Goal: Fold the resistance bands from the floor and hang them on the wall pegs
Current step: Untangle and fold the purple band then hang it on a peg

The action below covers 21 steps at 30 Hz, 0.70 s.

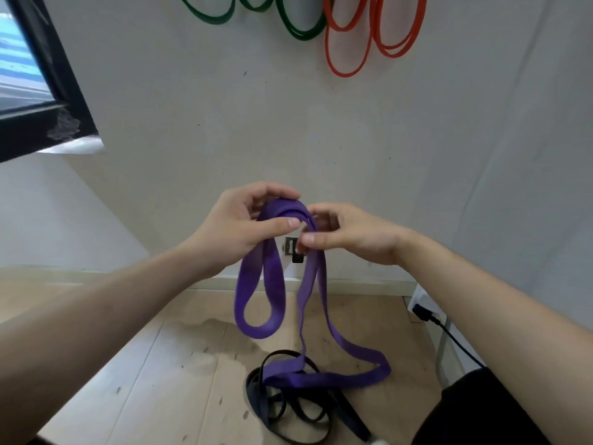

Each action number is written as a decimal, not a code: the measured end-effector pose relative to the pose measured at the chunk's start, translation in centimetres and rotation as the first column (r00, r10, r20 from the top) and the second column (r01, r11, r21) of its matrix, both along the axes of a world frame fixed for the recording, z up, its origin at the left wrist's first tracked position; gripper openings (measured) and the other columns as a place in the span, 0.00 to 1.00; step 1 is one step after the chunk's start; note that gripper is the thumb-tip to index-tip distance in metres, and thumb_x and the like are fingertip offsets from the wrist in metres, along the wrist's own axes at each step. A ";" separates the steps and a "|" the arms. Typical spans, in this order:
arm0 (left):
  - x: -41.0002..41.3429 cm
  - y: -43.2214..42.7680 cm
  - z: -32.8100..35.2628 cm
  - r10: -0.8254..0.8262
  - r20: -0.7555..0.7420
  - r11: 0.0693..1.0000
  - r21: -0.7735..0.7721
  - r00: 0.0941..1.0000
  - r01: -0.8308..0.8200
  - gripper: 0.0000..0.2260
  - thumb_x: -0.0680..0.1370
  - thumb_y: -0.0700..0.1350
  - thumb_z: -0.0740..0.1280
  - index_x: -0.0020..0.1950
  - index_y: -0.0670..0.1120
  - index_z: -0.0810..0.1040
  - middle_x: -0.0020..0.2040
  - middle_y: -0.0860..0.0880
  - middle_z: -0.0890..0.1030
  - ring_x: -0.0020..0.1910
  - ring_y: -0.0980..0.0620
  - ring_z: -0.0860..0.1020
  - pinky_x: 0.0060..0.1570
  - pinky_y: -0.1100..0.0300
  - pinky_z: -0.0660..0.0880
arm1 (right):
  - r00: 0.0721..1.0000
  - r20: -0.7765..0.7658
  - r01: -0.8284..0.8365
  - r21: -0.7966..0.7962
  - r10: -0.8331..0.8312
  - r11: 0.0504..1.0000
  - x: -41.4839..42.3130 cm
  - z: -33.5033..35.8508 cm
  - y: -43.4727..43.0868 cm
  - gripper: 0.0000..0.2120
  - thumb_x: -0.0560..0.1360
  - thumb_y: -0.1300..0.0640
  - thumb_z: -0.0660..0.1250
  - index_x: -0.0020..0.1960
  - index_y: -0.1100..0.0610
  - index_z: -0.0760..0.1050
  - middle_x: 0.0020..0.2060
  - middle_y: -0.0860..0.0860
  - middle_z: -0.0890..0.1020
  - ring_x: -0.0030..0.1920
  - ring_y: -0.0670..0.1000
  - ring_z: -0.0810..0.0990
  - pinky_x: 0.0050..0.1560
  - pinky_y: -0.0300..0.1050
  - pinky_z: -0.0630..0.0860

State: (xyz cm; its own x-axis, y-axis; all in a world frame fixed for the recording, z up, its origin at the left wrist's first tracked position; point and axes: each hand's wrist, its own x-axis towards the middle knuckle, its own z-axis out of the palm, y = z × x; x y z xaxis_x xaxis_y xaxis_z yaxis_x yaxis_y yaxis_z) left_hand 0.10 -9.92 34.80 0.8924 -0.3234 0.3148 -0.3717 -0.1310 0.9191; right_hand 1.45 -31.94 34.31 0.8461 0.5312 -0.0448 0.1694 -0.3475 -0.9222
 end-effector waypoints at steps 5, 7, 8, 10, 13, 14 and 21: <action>0.3 1.1 -0.1 -0.001 0.044 0.997 0.073 0.999 -0.002 0.19 0.74 0.37 0.76 0.64 0.46 0.78 0.48 0.45 0.86 0.47 0.52 0.85 0.52 0.62 0.79 | 0.980 0.151 0.110 0.126 -0.129 0.986 -0.8 1.4 1.4 0.15 0.72 0.57 0.75 0.57 0.61 0.81 0.46 0.57 0.85 0.45 0.53 0.83 0.53 0.54 0.82; 0.6 1.5 -0.6 0.003 0.045 0.994 0.112 0.999 -0.008 0.21 0.73 0.38 0.77 0.63 0.48 0.77 0.48 0.45 0.86 0.48 0.49 0.85 0.53 0.58 0.81 | 0.965 0.209 0.135 0.128 -0.160 0.983 -1.0 1.7 1.7 0.12 0.73 0.57 0.75 0.56 0.59 0.82 0.44 0.54 0.85 0.42 0.49 0.83 0.48 0.48 0.82; 0.8 1.8 -1.0 0.010 0.032 0.991 0.131 0.999 -0.014 0.21 0.72 0.38 0.78 0.63 0.48 0.77 0.48 0.45 0.86 0.49 0.48 0.85 0.54 0.56 0.81 | 0.956 0.231 0.147 0.148 -0.179 0.978 -1.0 1.9 1.9 0.10 0.74 0.59 0.74 0.55 0.58 0.82 0.42 0.51 0.85 0.40 0.47 0.82 0.46 0.45 0.81; 1.2 2.4 -1.7 0.007 -0.014 0.982 0.188 1.000 -0.004 0.21 0.71 0.41 0.79 0.62 0.47 0.78 0.50 0.46 0.86 0.51 0.48 0.85 0.54 0.55 0.81 | 0.935 0.277 0.169 0.198 -0.220 0.966 -1.1 2.3 2.1 0.06 0.76 0.61 0.72 0.53 0.58 0.82 0.38 0.48 0.84 0.37 0.45 0.81 0.43 0.41 0.80; 1.9 3.7 -3.5 -0.040 -0.094 0.956 0.285 0.995 0.065 0.17 0.70 0.42 0.80 0.56 0.48 0.80 0.48 0.49 0.86 0.48 0.51 0.84 0.51 0.57 0.81 | 0.896 0.321 0.223 0.272 -0.307 0.936 -1.1 3.0 1.7 0.05 0.76 0.60 0.71 0.53 0.57 0.81 0.38 0.50 0.82 0.37 0.48 0.80 0.44 0.42 0.81; 2.2 4.2 -4.4 -0.034 -0.099 0.946 0.316 0.994 0.064 0.16 0.71 0.41 0.80 0.55 0.49 0.80 0.47 0.49 0.85 0.46 0.52 0.83 0.50 0.58 0.80 | 0.881 0.329 0.247 0.296 -0.341 0.923 -0.9 3.1 1.4 0.05 0.77 0.60 0.70 0.53 0.58 0.81 0.38 0.50 0.82 0.37 0.49 0.80 0.45 0.43 0.81; 3.3 4.5 -9.4 0.020 -0.188 0.826 0.556 0.982 0.090 0.03 0.77 0.43 0.73 0.50 0.49 0.82 0.43 0.47 0.84 0.41 0.54 0.82 0.46 0.55 0.80 | 0.793 0.346 0.358 0.402 -0.502 0.843 -0.2 3.4 -0.1 0.06 0.79 0.60 0.68 0.54 0.62 0.80 0.37 0.52 0.80 0.36 0.51 0.78 0.43 0.42 0.79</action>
State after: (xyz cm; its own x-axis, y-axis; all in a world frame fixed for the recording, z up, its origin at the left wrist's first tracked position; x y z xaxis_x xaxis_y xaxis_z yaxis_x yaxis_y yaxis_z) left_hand 3.36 -5.46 25.37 0.8997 -0.4267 -0.0924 -0.2241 -0.6331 0.7409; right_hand 1.22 -32.00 37.72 0.8828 0.0319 0.4686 0.4651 -0.1977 -0.8629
